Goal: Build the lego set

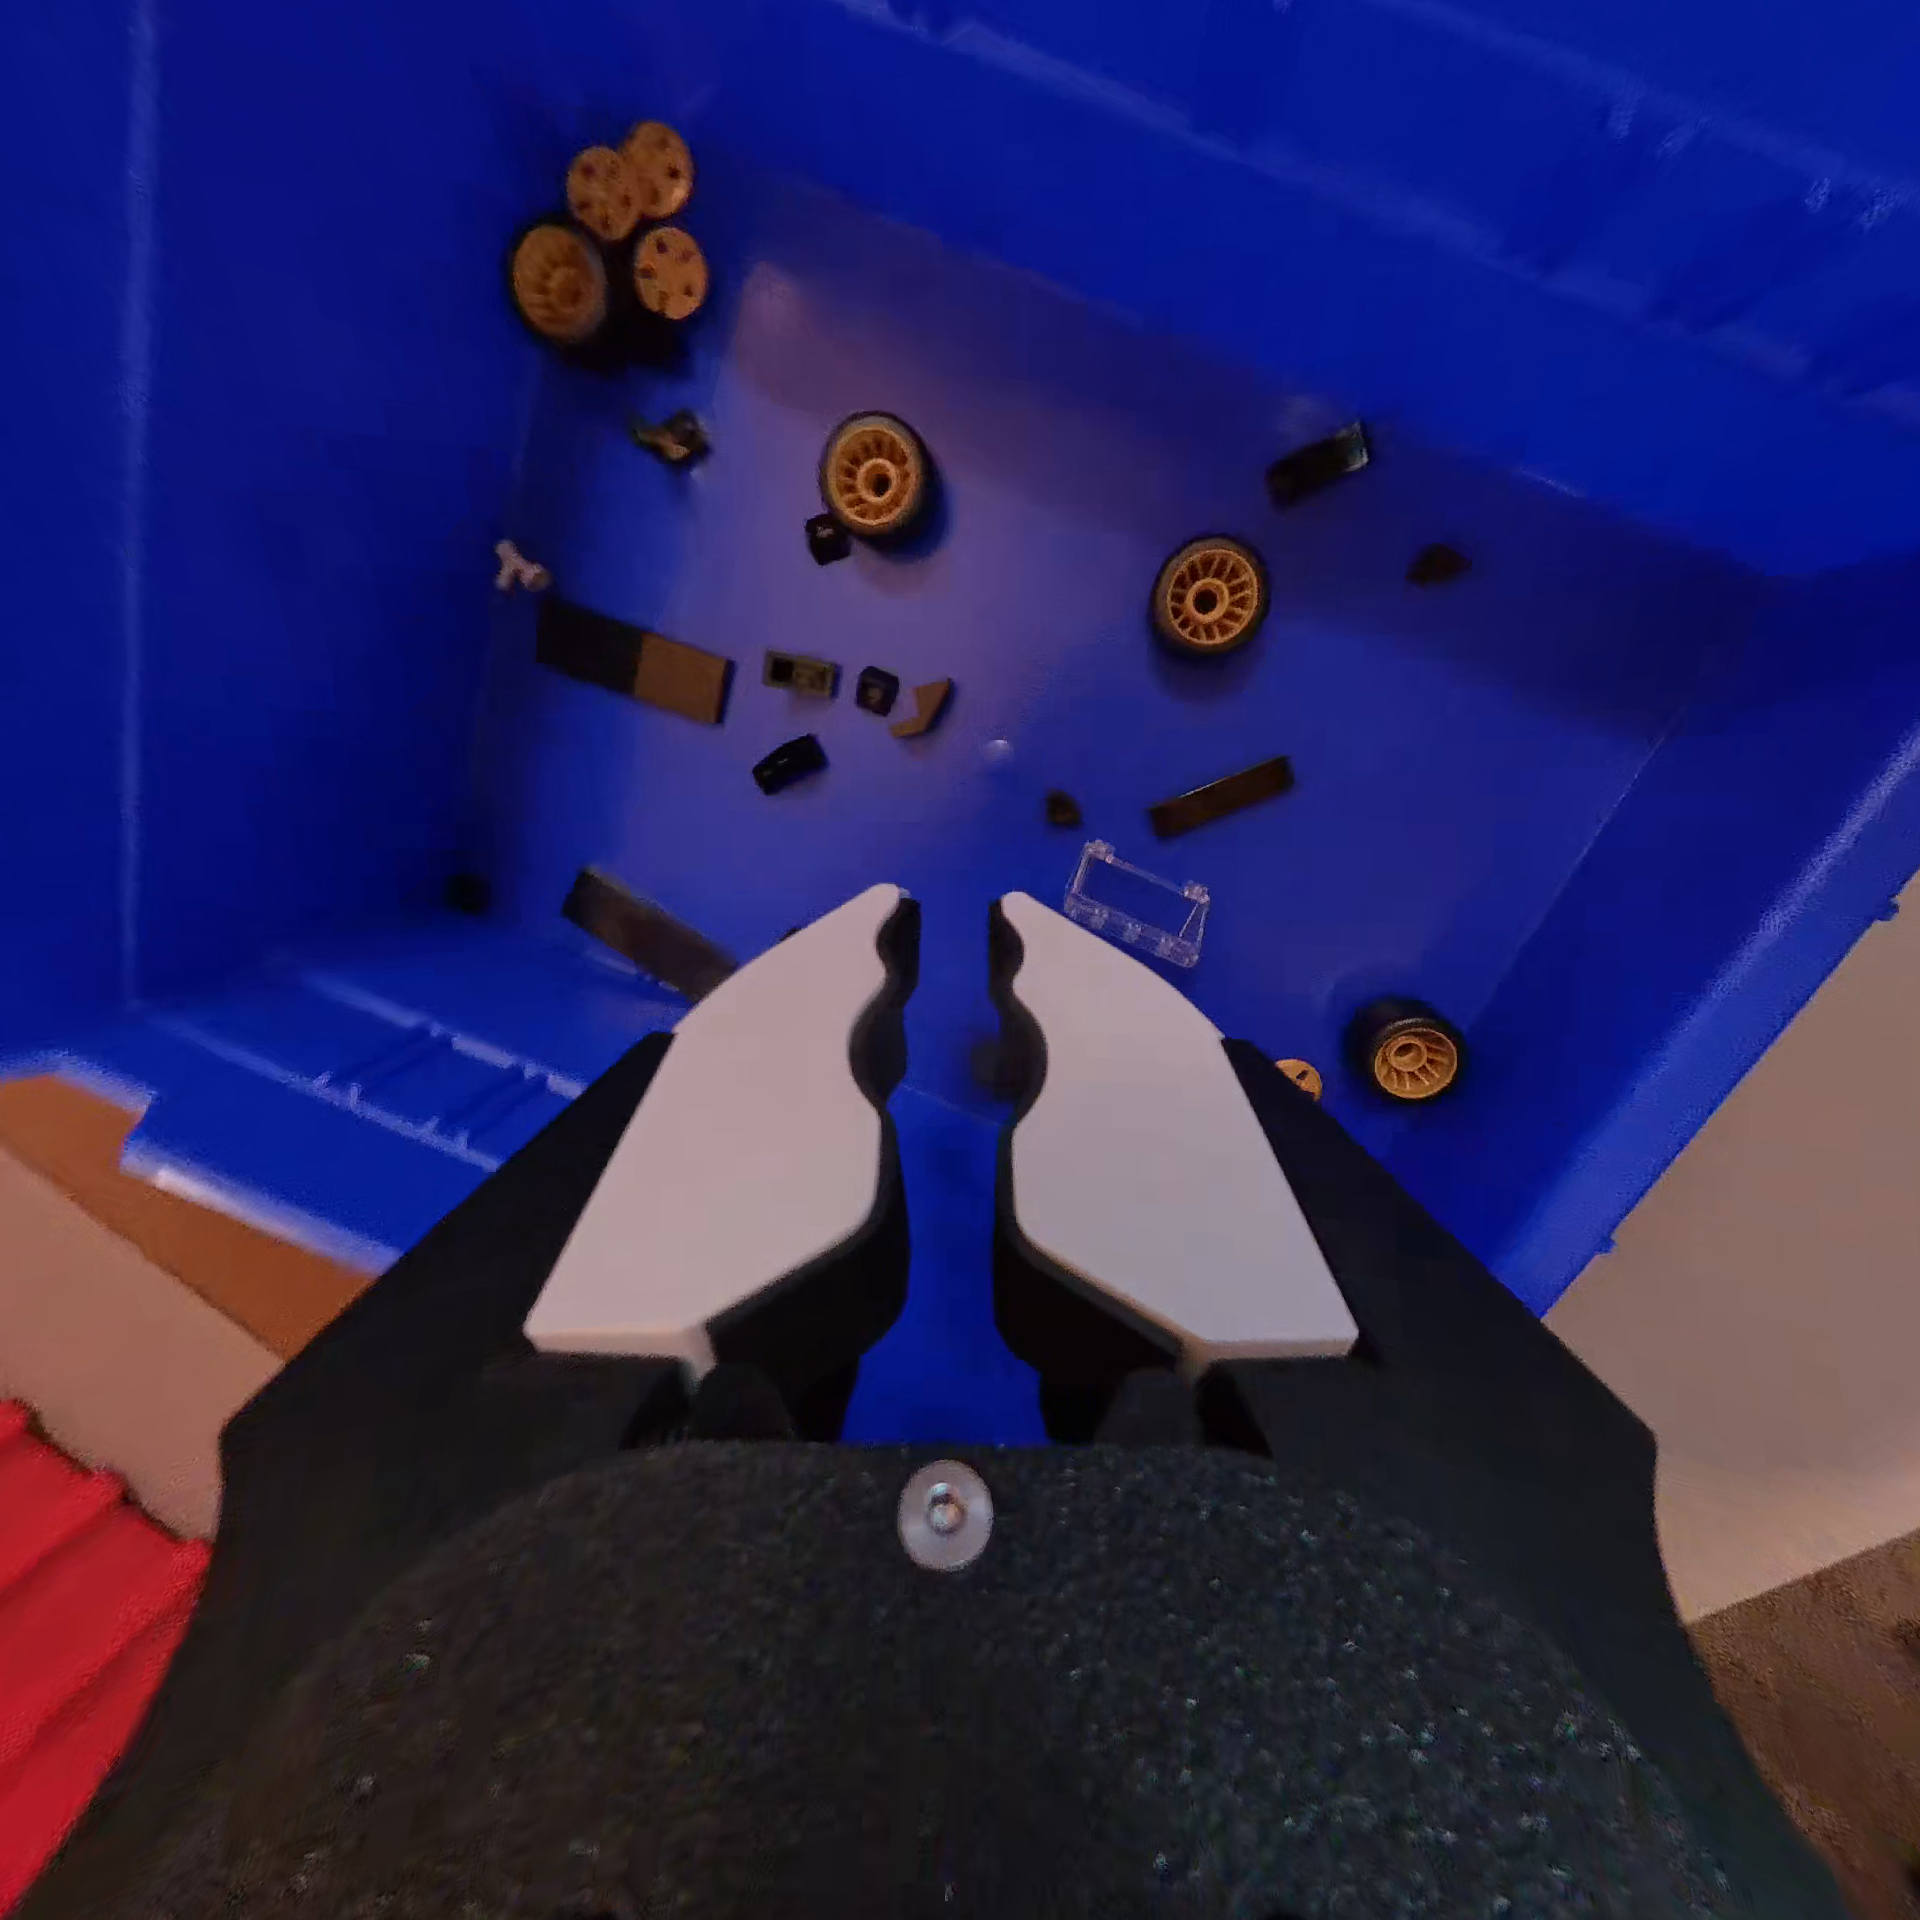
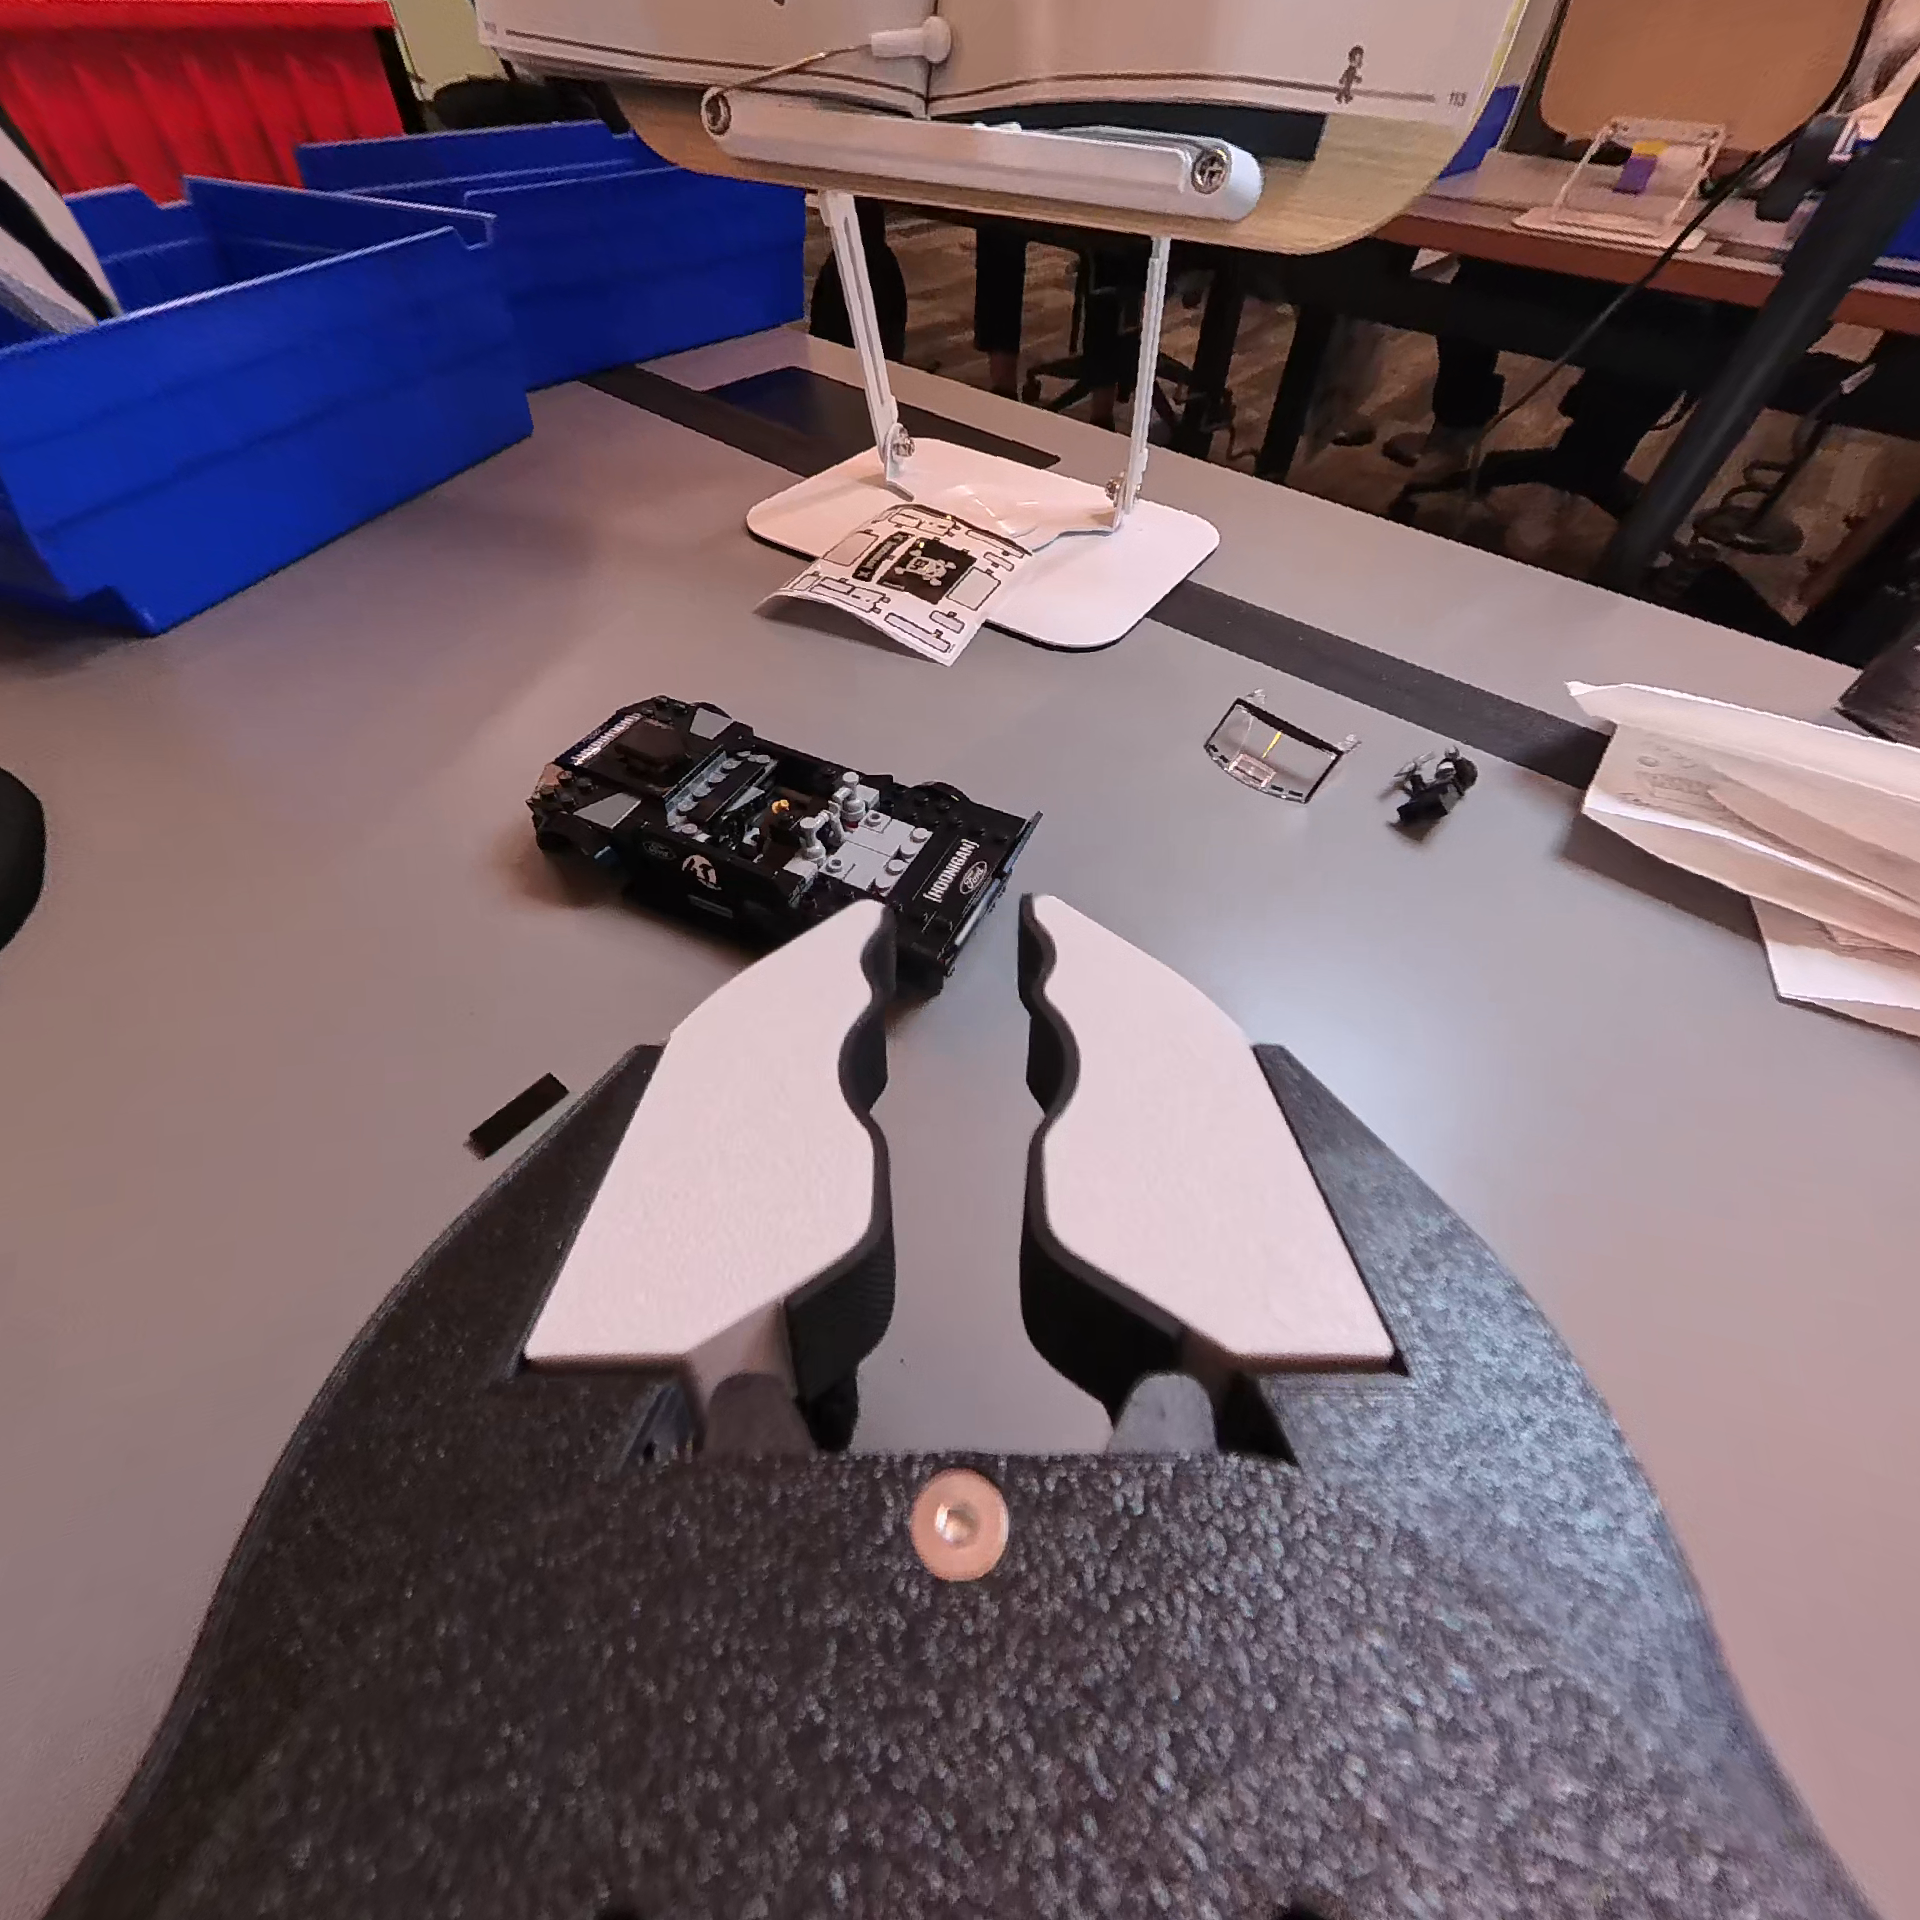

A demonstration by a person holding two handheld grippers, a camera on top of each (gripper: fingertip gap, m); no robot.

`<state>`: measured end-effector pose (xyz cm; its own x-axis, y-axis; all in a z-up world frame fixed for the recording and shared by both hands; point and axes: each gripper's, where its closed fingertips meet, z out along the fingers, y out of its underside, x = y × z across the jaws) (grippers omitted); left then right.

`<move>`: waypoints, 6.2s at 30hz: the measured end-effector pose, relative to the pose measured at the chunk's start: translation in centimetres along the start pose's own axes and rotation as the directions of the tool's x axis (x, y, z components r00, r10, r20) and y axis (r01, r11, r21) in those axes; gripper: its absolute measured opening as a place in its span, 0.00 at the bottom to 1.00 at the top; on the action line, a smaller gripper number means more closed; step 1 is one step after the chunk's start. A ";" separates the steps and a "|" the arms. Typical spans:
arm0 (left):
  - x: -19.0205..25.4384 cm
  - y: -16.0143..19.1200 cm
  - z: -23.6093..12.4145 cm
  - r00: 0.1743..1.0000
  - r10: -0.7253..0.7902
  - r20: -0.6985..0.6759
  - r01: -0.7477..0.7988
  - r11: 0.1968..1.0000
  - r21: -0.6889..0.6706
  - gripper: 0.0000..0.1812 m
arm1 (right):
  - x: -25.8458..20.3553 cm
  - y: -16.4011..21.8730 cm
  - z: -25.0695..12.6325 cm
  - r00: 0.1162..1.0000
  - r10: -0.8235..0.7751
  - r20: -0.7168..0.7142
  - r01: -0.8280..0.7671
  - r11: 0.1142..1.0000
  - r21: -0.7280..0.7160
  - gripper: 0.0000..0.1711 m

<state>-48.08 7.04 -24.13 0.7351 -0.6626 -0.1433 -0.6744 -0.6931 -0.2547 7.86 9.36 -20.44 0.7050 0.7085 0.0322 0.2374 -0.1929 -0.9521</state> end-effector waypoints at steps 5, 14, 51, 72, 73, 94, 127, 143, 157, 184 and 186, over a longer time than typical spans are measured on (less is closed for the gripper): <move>1.3 0.1 2.7 0.991 0.101 -0.082 -0.112 0.984 -0.137 0.09 | 0.3 0.3 -0.2 1.000 0.009 -0.009 -0.009 1.000 -0.003 0.13; 2.0 0.7 5.1 0.984 0.084 -0.157 -0.122 0.960 -0.253 0.10 | 0.8 0.9 -0.6 0.999 0.028 -0.026 -0.028 1.000 -0.007 0.13; 2.7 -2.2 0.8 0.995 0.059 -0.085 -0.061 0.998 -0.031 0.01 | 1.0 0.7 -1.8 0.999 0.041 -0.015 -0.041 0.998 0.057 0.13; 31.7 -24.1 -5.7 0.768 0.640 -0.034 -0.453 0.581 0.676 0.00 | -10.8 -2.3 -1.5 0.887 -0.264 0.377 0.233 0.964 0.128 0.13; 33.1 -25.1 -5.2 0.751 0.659 -0.040 -0.450 0.555 0.699 0.00 | -11.6 -2.5 -1.7 0.871 -0.288 0.398 0.253 0.958 0.138 0.13; 37.0 -27.4 -2.0 0.751 0.640 -0.163 -0.333 0.580 0.743 0.00 | -12.8 2.7 -0.5 0.808 -0.317 0.497 0.369 0.929 -0.007 0.13; 3.4 -2.7 4.3 0.999 -0.009 -0.033 0.007 0.998 -0.059 0.01 | -1.4 -1.5 -1.7 0.996 -0.083 0.013 0.081 0.990 0.115 0.14; 8.0 -5.0 4.5 0.980 0.096 -0.172 -0.075 0.990 0.123 0.11 | -1.9 -1.3 -1.0 0.994 -0.113 0.009 0.112 0.991 0.067 0.14; 8.9 -4.6 5.0 0.976 0.159 -0.148 -0.148 0.986 0.081 0.05 | -1.6 -1.2 -1.6 0.994 -0.111 -0.003 0.111 0.991 0.075 0.14; 41.5 -28.8 4.3 0.749 0.659 -0.074 -0.434 0.572 0.696 0.05 | -11.9 6.2 -1.0 0.698 -0.459 0.550 0.582 0.811 -0.062 0.15; 41.6 -28.7 4.6 0.756 0.649 -0.089 -0.419 0.584 0.696 0.05 | -12.2 6.7 -0.7 0.676 -0.452 0.582 0.592 0.804 -0.064 0.15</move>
<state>2.21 0.65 -27.16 0.1116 -0.9758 -0.1881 -0.6533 0.0706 -0.7538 1.32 -1.12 -27.02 -0.0199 0.9613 0.2747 0.6504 0.2211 -0.7267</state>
